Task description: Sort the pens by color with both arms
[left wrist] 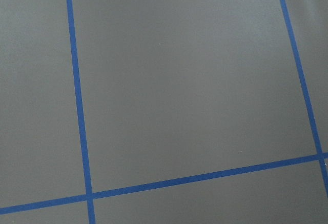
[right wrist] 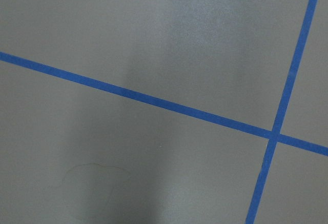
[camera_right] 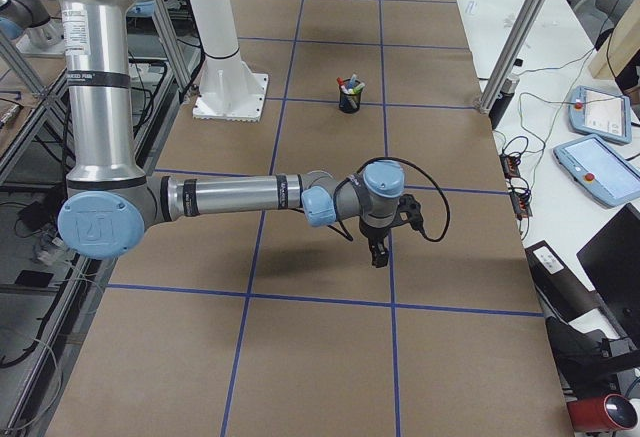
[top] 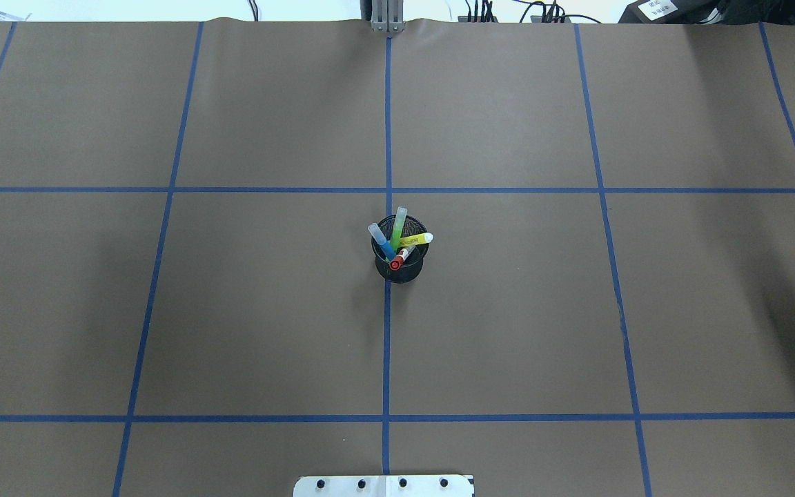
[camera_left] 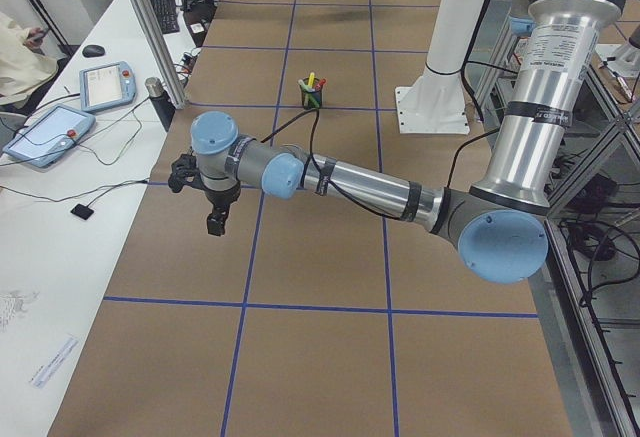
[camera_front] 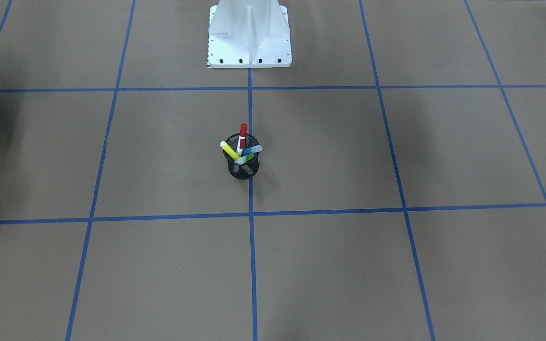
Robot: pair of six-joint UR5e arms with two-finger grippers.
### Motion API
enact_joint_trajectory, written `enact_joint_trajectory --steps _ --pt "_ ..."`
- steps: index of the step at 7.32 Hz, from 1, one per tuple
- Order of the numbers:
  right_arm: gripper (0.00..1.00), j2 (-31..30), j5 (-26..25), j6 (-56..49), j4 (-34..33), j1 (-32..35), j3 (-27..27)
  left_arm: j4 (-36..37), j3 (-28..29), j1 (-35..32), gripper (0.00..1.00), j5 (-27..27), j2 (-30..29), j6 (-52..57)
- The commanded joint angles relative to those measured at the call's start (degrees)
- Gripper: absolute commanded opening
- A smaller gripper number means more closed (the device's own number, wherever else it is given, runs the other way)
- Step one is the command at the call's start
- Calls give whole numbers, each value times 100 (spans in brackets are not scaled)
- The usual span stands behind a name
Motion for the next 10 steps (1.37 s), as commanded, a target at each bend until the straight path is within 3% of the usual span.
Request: enact_joint_trajectory --steps 1,5,10 --pt "99 -12 -22 -22 3 7 -34 7 -18 0 100 -7 0 -33" --pt "99 -4 -48 178 -5 -2 -78 7 0 9 100 -235 -70 -129" --pt "99 49 4 556 -6 -72 -87 7 -860 1096 100 -148 -412 -2523"
